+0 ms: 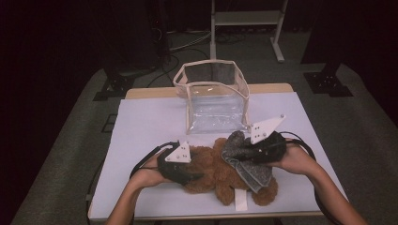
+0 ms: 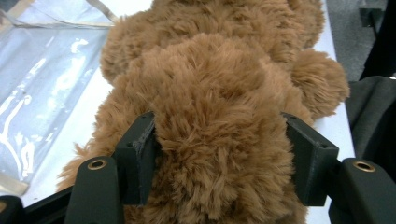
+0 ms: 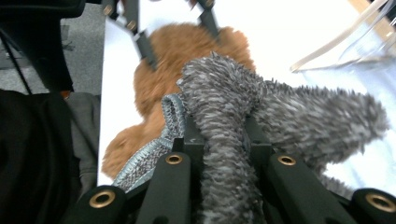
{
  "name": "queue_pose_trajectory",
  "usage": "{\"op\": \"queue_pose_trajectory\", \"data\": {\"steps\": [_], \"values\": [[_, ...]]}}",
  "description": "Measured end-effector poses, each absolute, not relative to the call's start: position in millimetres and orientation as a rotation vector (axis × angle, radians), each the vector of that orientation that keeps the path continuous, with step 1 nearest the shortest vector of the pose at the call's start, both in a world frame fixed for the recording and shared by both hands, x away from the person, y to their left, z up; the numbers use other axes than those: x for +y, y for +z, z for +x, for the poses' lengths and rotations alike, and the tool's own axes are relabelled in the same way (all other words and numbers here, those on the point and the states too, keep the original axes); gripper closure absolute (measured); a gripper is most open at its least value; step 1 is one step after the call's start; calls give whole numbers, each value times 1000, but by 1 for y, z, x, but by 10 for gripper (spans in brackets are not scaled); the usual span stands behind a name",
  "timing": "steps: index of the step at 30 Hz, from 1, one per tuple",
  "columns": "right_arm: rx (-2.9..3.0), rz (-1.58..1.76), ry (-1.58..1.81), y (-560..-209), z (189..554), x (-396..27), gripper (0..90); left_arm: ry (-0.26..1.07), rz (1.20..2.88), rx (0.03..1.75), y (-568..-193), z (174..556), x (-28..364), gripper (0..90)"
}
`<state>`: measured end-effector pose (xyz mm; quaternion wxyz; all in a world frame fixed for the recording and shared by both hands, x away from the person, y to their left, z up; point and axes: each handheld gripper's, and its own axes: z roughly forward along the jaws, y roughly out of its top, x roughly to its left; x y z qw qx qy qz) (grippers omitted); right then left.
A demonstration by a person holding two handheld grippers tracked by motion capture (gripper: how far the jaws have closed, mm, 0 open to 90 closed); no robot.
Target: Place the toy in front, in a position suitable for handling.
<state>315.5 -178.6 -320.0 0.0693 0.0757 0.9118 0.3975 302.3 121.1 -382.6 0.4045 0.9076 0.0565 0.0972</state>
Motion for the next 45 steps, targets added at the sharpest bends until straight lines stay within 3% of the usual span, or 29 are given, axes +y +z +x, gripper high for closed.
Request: {"op": "queue_pose_trajectory", "data": {"steps": [5, 23, 35, 45], "values": [[2777, 295, 1194, -333, 325, -187, 760, 222, 2271, 136, -384, 301, 122, 350], [2678, 511, 1289, -350, 298, -275, 756, 245, 2286, 124, -383, 297, 121, 352], [2658, 448, 1510, -359, 304, -248, 755, 238, 2374, 149, -376, 305, 132, 338], [2683, 601, 1391, -393, 290, -283, 754, 222, 2348, 164, -378, 306, 133, 339]]}}
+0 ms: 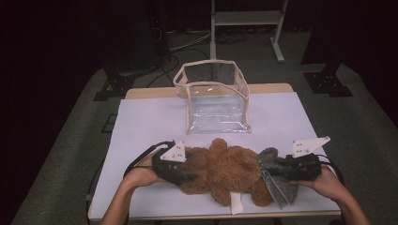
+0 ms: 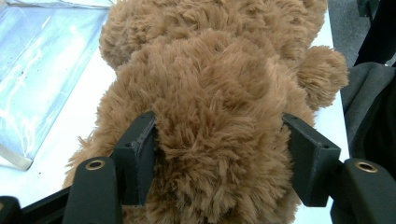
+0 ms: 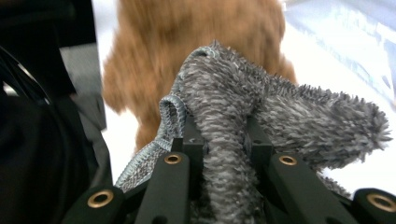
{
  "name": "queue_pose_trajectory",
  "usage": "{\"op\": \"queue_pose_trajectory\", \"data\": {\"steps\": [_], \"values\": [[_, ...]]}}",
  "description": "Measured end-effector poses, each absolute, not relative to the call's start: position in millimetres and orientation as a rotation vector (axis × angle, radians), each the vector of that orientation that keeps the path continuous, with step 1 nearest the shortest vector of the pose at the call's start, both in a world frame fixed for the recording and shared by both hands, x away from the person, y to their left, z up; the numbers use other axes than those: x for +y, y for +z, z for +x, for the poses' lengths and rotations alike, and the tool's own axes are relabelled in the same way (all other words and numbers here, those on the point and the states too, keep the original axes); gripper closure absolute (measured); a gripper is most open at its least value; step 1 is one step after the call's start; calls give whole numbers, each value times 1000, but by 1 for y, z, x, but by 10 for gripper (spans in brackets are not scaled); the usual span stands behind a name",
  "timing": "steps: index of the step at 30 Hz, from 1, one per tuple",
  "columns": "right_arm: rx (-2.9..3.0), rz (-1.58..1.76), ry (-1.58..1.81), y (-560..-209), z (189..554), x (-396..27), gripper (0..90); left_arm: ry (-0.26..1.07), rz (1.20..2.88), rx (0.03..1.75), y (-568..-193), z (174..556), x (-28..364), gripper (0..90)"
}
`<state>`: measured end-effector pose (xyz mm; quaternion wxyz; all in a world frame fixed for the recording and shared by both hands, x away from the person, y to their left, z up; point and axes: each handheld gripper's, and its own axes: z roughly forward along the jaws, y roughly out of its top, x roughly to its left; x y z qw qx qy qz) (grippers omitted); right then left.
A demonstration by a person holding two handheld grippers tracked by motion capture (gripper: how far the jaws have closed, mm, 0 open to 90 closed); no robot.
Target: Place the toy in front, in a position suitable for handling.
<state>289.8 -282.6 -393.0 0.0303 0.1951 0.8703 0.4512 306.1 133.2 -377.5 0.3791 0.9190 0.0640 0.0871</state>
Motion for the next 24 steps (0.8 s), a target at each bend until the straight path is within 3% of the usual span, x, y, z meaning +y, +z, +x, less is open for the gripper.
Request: {"op": "queue_pose_trajectory", "data": {"steps": [11, 19, 24], "values": [[2576, 468, 1587, -349, 299, -264, 753, 208, 2333, 141, -377, 306, 127, 346], [2655, 518, 1538, -380, 292, -265, 753, 218, 2349, 121, -378, 300, 130, 361], [2630, 494, 1520, -359, 295, -268, 753, 217, 2346, 104, -377, 300, 124, 376]]}}
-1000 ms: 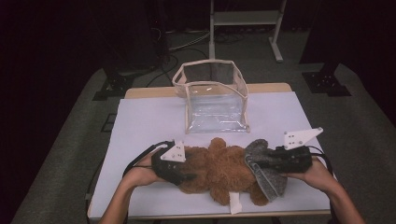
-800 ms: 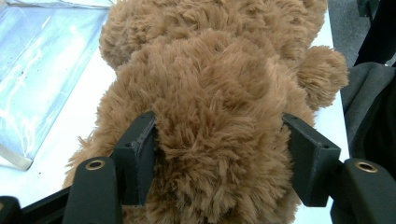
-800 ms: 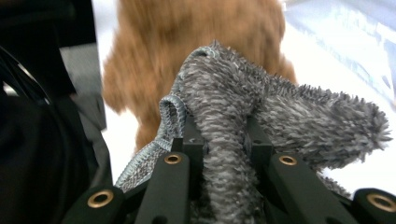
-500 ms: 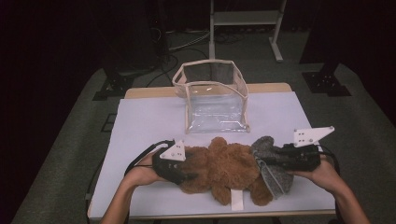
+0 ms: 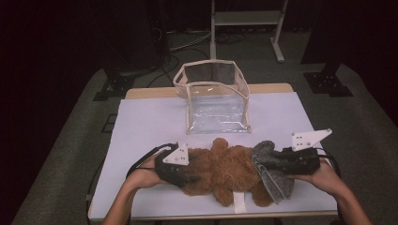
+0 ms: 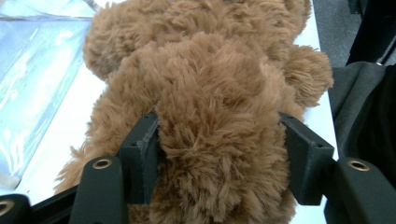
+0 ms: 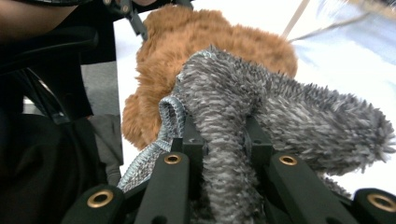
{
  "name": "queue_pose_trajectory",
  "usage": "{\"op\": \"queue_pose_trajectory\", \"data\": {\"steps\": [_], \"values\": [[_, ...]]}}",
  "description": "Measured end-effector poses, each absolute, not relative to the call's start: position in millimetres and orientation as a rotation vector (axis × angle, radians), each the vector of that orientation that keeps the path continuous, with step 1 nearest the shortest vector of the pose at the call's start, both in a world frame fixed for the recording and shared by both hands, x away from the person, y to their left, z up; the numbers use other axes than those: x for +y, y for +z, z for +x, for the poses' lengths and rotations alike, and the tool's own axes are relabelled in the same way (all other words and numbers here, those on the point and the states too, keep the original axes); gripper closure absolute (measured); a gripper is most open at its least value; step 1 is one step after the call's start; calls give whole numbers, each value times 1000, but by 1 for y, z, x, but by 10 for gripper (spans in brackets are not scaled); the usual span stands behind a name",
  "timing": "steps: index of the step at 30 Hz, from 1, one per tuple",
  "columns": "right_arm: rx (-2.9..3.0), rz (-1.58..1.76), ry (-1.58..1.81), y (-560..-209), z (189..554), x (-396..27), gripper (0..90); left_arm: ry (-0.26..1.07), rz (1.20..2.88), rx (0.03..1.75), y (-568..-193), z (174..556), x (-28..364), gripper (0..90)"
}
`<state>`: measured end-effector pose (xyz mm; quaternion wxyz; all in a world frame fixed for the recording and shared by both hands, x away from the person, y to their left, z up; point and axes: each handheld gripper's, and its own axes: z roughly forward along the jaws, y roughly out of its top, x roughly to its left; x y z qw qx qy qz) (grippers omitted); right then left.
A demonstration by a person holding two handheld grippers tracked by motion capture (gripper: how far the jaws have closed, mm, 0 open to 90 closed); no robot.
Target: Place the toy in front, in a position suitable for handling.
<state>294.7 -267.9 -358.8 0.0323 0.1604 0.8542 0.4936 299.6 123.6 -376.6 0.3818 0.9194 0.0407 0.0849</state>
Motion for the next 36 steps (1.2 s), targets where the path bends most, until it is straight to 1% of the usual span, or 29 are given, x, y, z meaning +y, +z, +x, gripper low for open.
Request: {"op": "queue_pose_trajectory", "data": {"steps": [3, 6, 9, 11, 18, 19, 22, 26, 29, 32, 36], "values": [[2641, 420, 1467, -339, 302, -253, 752, 213, 2341, 75, -376, 300, 117, 379], [2688, 362, 1392, -329, 314, -231, 751, 205, 2341, 55, -376, 298, 112, 382], [2753, 332, 1313, -334, 323, -212, 751, 213, 2349, 51, -376, 298, 113, 380], [2784, 320, 1248, -341, 323, -207, 754, 214, 2341, 63, -375, 299, 117, 364], [2810, 322, 1254, -361, 304, -214, 762, 205, 2308, 124, -368, 303, 130, 273], [2809, 325, 1256, -361, 302, -215, 762, 200, 2304, 127, -368, 303, 130, 276], [2818, 312, 1234, -359, 301, -214, 762, 180, 2326, 110, -375, 302, 123, 334], [2807, 263, 1188, -343, 308, -201, 760, 155, 2325, 109, -380, 301, 117, 383], [2799, 245, 1194, -336, 316, -189, 760, 140, 2330, 73, -382, 299, 109, 394], [2819, 247, 1183, -341, 320, -183, 759, 150, 2341, 60, -381, 298, 107, 393], [2816, 290, 1202, -353, 317, -198, 763, 155, 2314, 71, -377, 298, 115, 378]]}}
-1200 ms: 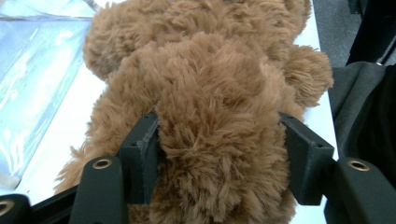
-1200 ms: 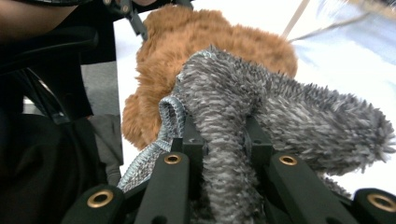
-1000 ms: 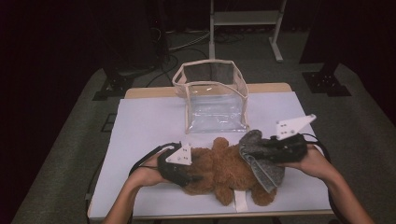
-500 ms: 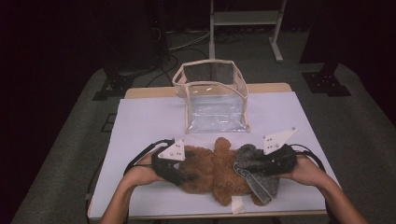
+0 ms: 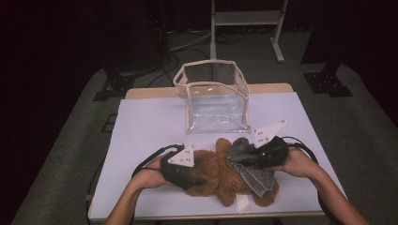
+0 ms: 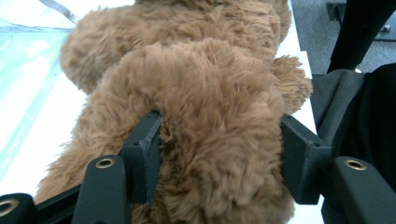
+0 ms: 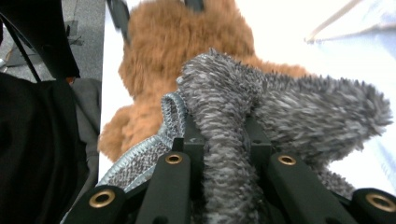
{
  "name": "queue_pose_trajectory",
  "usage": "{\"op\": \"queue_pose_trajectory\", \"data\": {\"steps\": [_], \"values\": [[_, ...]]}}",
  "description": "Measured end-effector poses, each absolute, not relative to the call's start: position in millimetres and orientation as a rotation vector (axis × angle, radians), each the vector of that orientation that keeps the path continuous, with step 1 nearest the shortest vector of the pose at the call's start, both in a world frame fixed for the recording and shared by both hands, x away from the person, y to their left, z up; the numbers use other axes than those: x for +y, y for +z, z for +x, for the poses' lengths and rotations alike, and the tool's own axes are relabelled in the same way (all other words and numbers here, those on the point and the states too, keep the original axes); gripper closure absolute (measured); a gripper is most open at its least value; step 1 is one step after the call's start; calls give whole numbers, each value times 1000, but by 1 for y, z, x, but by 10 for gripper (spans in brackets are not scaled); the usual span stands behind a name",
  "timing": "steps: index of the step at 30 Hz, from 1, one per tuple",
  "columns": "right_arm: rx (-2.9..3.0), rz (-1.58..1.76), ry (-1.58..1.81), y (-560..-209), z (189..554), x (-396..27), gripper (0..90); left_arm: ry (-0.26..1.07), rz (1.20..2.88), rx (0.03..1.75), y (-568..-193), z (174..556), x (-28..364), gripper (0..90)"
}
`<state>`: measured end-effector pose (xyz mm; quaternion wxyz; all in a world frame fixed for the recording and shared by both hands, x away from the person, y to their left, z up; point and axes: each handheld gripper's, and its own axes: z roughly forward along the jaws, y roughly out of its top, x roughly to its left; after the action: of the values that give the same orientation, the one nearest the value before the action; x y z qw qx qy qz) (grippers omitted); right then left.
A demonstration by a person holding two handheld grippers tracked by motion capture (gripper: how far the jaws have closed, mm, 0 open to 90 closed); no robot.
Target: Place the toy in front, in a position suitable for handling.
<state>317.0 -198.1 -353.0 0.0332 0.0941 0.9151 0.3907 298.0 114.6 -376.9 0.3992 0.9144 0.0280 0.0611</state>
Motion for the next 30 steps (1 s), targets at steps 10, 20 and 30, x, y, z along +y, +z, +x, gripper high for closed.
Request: {"op": "queue_pose_trajectory", "data": {"steps": [10, 20, 30], "values": [[2797, 310, 1129, -352, 313, -210, 764, 188, 2290, 118, -379, 301, 125, 415], [2805, 135, 1041, -337, 307, -162, 761, 173, 2279, 91, -386, 309, 87, 440], [2769, 333, 1072, -348, 309, -226, 761, 221, 2279, 158, -380, 316, 107, 348]]}}
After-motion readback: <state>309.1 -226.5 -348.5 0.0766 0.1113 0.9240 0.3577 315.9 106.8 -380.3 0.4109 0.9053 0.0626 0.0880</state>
